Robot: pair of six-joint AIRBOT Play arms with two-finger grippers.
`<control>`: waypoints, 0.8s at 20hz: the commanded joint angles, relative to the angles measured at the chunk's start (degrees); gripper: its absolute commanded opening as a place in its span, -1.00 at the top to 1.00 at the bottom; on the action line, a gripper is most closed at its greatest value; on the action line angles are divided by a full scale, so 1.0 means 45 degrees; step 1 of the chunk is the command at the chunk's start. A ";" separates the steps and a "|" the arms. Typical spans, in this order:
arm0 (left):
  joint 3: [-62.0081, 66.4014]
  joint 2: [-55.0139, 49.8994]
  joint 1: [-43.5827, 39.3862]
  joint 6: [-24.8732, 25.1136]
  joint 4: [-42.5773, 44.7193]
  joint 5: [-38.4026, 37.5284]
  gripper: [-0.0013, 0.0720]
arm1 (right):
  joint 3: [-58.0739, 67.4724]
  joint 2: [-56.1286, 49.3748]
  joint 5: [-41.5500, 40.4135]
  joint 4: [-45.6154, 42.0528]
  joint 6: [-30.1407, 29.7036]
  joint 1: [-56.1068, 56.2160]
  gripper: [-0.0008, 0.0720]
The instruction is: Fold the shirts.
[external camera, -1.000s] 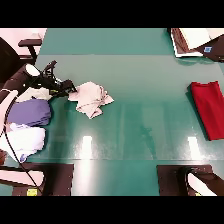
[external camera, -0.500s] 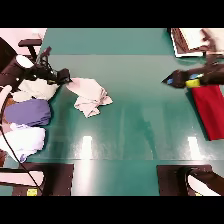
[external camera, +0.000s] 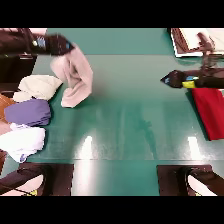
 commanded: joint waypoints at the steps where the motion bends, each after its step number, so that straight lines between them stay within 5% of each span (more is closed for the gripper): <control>1: 0.2215 0.0680 -0.1987 0.0053 -0.0296 0.0641 0.91 | -0.0039 0.1569 -0.0204 -0.0005 0.0005 -0.1248 0.94; 7: 0.2341 0.0306 -0.3968 -0.0597 0.0549 -0.0957 0.91 | -0.0044 0.3303 -0.0165 -0.0010 0.0000 -0.2652 0.94; 12: -0.0763 0.0034 -0.4148 -0.0835 0.2142 -0.2283 0.90 | -0.0044 0.3492 0.0267 -0.0005 0.0000 -0.2812 0.94; 14: -0.2793 0.0029 -0.4153 -0.1098 0.2118 -0.1812 -0.45 | -0.0044 0.3371 0.0306 0.0000 0.0000 -0.2798 0.94; 16: -0.4493 0.0034 -0.4095 -0.1214 0.2526 -0.1472 -0.59 | -0.0044 0.3177 0.0418 0.0000 0.0005 -0.2803 0.94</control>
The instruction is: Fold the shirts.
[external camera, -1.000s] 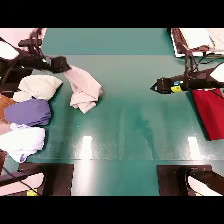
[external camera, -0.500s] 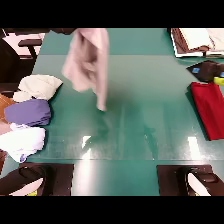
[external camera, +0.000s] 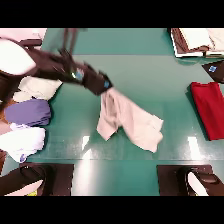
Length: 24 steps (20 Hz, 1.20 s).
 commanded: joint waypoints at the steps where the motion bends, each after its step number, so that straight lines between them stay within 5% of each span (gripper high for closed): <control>1: -0.2754 -0.0019 0.0189 -0.0520 0.1137 0.0204 -0.59 | -0.0005 -0.0253 0.0267 0.0049 0.0015 -0.0034 0.94; 9: -0.5382 -0.0500 0.4075 -0.0957 0.1302 0.0889 -0.58 | -0.0005 -0.1515 0.0534 0.0282 0.0005 0.0816 0.94; 14: -0.7067 -0.1569 0.4104 0.0923 -0.1768 0.1928 -0.58 | -0.0005 -0.2482 0.0534 0.0291 0.0005 0.1671 0.94; 16: -0.7261 -0.2025 0.3910 0.1540 -0.2778 0.2497 -0.36 | -0.0005 -0.2754 0.0534 0.0291 0.0005 0.1826 0.94; 22: -0.7257 -0.2584 0.2560 0.1613 -0.2919 0.3308 -0.35 | -0.0005 -0.2895 0.0549 0.0180 0.0005 0.1904 0.94; 23: -0.7247 -0.2589 0.2531 0.1627 -0.2914 0.3303 0.01 | -0.0005 -0.2890 0.0563 0.0185 0.0005 0.1880 0.94; 24: -0.7247 -0.2584 0.2531 0.1627 -0.2909 0.3313 0.59 | -0.0005 -0.2895 0.0588 0.0175 0.0005 0.1880 0.94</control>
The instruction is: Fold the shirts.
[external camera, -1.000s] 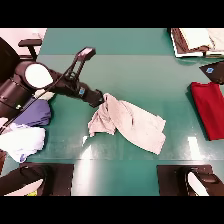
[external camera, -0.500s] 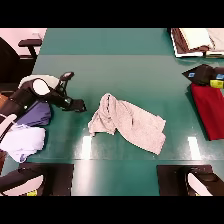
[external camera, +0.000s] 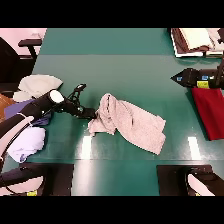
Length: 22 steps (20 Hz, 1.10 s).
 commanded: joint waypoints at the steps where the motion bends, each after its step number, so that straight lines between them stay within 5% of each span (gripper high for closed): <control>1: -0.0029 -0.0112 -0.0257 0.0117 -0.0199 0.0311 0.88 | -0.0010 -0.0039 0.0146 -0.0073 0.0000 0.0005 0.94; 9: 0.2535 0.0933 0.1899 0.0019 0.1321 -0.1088 0.91 | -0.2992 0.0597 0.2851 -0.1685 0.0126 -0.1433 0.93; 10: 0.2710 0.1103 0.2006 0.0024 0.1462 -0.1103 0.91 | -0.3745 0.0602 0.3133 -0.1613 0.0126 -0.1773 0.68; 11: 0.2807 0.1219 0.2006 0.0024 0.1719 -0.1127 0.91 | -0.4512 0.0510 0.3497 -0.1579 0.0126 -0.2040 -0.16; 12: 0.2812 0.1263 0.2001 0.0024 0.1729 -0.1219 0.91 | -0.5134 0.0345 0.3827 -0.1569 0.0126 -0.2098 -0.44; 22: 0.2807 0.1243 0.2001 0.0024 0.1889 -0.1579 0.91 | -0.7004 -0.1967 0.0903 -0.0617 0.0117 0.0525 -0.43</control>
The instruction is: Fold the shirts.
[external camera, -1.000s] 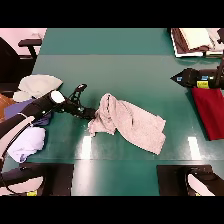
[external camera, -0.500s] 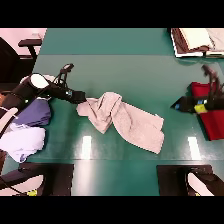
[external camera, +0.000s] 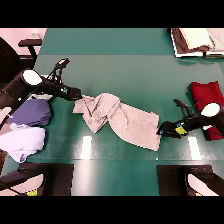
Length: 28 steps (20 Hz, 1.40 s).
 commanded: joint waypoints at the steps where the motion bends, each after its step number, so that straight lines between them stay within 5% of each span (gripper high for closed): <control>1: 0.0024 0.0010 0.0015 -0.0010 0.0049 -0.0053 0.91 | 0.0272 -0.1035 -0.1326 0.0325 -0.0010 0.0651 -0.43; 9: 0.0024 0.0010 0.0015 -0.0010 0.0044 0.0024 0.91 | 0.2079 -0.2715 -0.1700 0.0379 -0.0015 -0.0602 -0.42; 12: 0.0024 0.0010 0.0015 -0.0005 0.0049 -0.0005 0.91 | 0.2409 -0.3283 -0.2438 0.0330 -0.0015 -0.0015 -0.07; 16: 0.0029 0.0049 0.0019 -0.0010 0.0083 0.0034 0.91 | 0.3308 -0.3415 -0.3696 0.0185 -0.0024 0.0495 0.94; 22: 0.2497 0.2633 0.0019 -0.0826 0.2846 0.0408 0.91 | 0.7349 -0.0563 -0.2565 -0.1496 -0.0311 -0.0840 0.94; 28: 0.6883 0.5610 0.0019 -0.1039 0.2977 0.0350 0.91 | 1.1152 0.2973 -0.1579 -0.1467 -0.0738 -0.2181 0.94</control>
